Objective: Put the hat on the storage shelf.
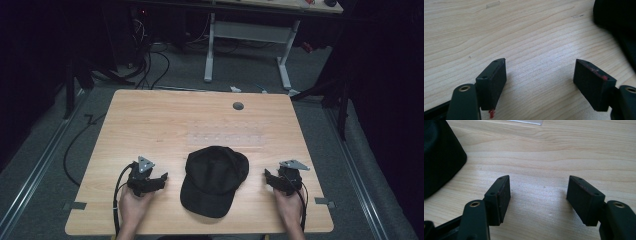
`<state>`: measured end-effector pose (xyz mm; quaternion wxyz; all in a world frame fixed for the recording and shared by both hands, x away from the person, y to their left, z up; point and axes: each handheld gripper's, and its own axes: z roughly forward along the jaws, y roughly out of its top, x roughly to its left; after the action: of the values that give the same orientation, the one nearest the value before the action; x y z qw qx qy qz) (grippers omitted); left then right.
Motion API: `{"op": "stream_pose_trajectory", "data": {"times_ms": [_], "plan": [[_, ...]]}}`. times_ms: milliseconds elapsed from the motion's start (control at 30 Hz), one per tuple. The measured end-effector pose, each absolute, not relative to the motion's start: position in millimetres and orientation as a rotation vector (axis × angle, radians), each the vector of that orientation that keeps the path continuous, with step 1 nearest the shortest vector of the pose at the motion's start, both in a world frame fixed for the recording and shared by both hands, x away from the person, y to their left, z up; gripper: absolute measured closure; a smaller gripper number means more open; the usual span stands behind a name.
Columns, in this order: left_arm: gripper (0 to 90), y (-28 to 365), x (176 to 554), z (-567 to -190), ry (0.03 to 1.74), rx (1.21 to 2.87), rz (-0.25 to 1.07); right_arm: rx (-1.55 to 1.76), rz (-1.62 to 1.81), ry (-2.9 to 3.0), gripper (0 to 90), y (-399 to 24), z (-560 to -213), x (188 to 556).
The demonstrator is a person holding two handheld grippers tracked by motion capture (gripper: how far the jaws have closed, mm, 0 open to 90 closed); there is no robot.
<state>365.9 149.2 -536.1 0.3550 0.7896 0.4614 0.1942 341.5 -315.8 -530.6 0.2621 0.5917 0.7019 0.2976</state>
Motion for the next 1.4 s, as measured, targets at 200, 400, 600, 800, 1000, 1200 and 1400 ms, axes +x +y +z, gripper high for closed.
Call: {"op": "stream_pose_trajectory", "data": {"times_ms": [200, 400, 600, 800, 1000, 1200, 1400], "plan": [[26.5, 150, 366, -536, 1.191, 2.039, 0.498, 1.594, 0.807, 1.913, 43.0, -315, -529, 341], [26.8, 149, 366, -536, 1.193, 2.04, 0.503, 1.586, 0.843, 1.919, 43.7, -314, -523, 339], [26.8, 149, 366, -536, 1.193, 2.04, 0.503, 1.551, 0.933, 1.936, 41.8, -313, -512, 332], [26.7, 149, 366, -536, 1.192, 2.042, 0.501, 1.521, 0.963, 1.97, 40.8, -309, -508, 331], [26.7, 149, 366, -536, 1.191, 2.043, 0.502, 1.488, 1.06, 1.98, 40.3, -303, -497, 327], [26.6, 149, 366, -536, 1.191, 2.042, 0.502, 1.47, 1.099, 1.978, 39.3, -297, -492, 324], [26.6, 149, 366, -536, 1.192, 2.041, 0.503, 1.435, 1.145, 2.02, 35.0, -289, -486, 324]]}}
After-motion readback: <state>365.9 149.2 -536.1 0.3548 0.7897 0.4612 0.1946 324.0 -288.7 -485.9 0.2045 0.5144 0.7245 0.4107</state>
